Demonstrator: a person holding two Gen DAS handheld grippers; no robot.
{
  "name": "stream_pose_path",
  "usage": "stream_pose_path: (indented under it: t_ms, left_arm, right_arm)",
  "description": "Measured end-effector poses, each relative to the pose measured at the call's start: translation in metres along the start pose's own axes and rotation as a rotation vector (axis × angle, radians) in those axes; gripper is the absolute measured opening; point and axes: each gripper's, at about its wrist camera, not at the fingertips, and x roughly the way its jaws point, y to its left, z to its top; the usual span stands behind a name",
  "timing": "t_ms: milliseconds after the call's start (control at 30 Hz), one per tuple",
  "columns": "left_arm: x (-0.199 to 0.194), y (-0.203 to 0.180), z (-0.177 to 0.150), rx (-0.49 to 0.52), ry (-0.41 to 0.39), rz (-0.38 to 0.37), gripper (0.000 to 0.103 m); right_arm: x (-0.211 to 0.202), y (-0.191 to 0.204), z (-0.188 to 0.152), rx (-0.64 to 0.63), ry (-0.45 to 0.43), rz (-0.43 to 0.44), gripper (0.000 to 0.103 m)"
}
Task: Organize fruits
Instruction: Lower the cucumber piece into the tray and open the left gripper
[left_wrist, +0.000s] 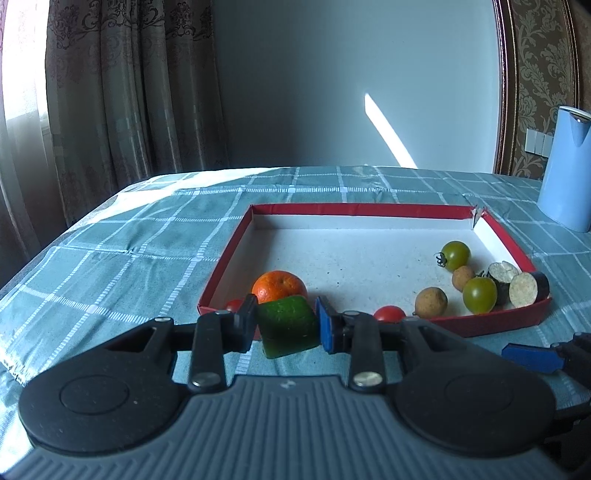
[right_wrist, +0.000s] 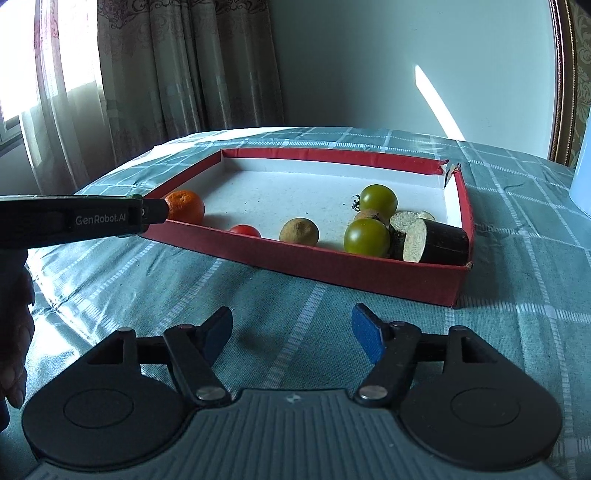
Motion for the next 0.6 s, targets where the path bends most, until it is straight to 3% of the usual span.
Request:
stream_pose_path:
  t_ms: [467, 600]
  left_arm:
    - [0.047, -0.005, 0.031, -0.007, 0.002, -0.021, 0.031]
    - [0.052, -0.004, 0.031, -0.027, 0.011, -0.076, 0.031]
  right_arm:
    - [0.001, -0.001, 0.000, 0.005, -0.001, 0.006, 0.072]
    - [0.001, 0.000, 0.001, 0.000, 0.001, 0.004, 0.073]
